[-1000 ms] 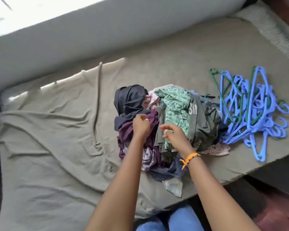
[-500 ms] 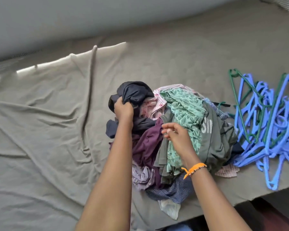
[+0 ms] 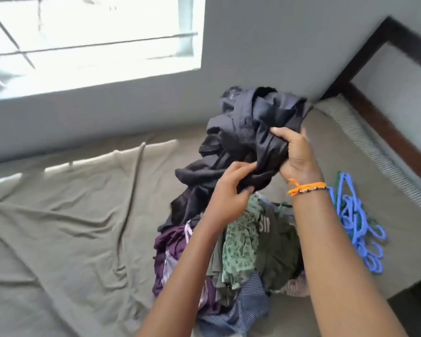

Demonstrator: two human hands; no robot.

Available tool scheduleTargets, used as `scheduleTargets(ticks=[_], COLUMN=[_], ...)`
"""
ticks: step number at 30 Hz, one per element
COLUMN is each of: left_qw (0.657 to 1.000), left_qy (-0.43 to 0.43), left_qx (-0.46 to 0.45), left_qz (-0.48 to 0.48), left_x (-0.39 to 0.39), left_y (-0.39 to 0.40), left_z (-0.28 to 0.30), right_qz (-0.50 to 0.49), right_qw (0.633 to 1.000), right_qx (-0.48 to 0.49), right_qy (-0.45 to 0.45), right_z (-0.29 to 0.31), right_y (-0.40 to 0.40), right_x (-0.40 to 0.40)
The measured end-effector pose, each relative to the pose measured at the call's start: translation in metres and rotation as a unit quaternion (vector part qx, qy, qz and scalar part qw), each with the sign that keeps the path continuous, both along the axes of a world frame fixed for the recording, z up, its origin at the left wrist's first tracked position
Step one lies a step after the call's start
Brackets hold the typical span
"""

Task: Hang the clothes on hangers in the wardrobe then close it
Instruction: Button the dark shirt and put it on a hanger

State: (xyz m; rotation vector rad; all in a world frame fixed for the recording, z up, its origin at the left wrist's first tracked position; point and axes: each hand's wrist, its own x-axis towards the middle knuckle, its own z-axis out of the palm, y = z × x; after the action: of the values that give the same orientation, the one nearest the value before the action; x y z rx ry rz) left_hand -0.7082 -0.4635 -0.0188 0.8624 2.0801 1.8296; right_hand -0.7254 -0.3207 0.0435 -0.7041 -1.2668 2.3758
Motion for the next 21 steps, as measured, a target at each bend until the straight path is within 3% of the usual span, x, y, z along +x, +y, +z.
scheduleTargets(ticks=[2,4,6,9,11,12,13,14,16,18,21], left_qw=[0.994,0.960,0.923,0.886,0.869,0.872,0.878,0.887,0.896,0.903,0.929], left_qy=[-0.091,-0.200,-0.266,-0.401,-0.461,-0.467,-0.467,-0.457,-0.442,-0.423,-0.346], left_qx=[0.046,0.133,0.214,0.232,0.163,0.115,0.067,0.025,-0.015,0.003,0.021], left_qz=[0.043,0.144,0.178,0.031,-0.077,-0.090,-0.082,-0.064,-0.044,-0.077,-0.130], left_x=[0.007,0.006,0.005,0.012,0.026,0.035,0.044,0.053,0.077,0.103,0.133], left_y=[-0.011,-0.018,-0.021,-0.015,-0.004,0.004,0.010,0.016,0.024,0.033,0.049], left_z=[0.014,0.032,0.056,0.093,0.104,0.101,0.094,0.085,0.069,0.062,0.069], right_qz=[-0.006,-0.009,0.011,0.124,0.326,0.383,0.343,0.267,0.096,-0.066,-0.071], right_qw=[0.998,0.994,0.992,0.987,0.936,0.918,0.934,0.922,0.913,0.929,0.941], right_qx=[0.038,0.061,0.063,0.045,-0.027,0.015,0.092,0.224,0.262,0.242,0.298], right_qy=[0.052,0.091,0.109,0.086,0.126,0.100,-0.034,-0.166,-0.299,-0.272,-0.143], right_z=[0.032,0.058,0.062,0.049,0.037,0.026,0.010,-0.013,-0.034,-0.036,-0.004], right_y=[0.005,0.007,0.003,-0.003,-0.014,-0.015,-0.013,-0.003,0.012,0.024,0.025], right_x=[0.011,0.040,0.086,0.149,0.186,0.203,0.219,0.235,0.258,0.263,0.266])
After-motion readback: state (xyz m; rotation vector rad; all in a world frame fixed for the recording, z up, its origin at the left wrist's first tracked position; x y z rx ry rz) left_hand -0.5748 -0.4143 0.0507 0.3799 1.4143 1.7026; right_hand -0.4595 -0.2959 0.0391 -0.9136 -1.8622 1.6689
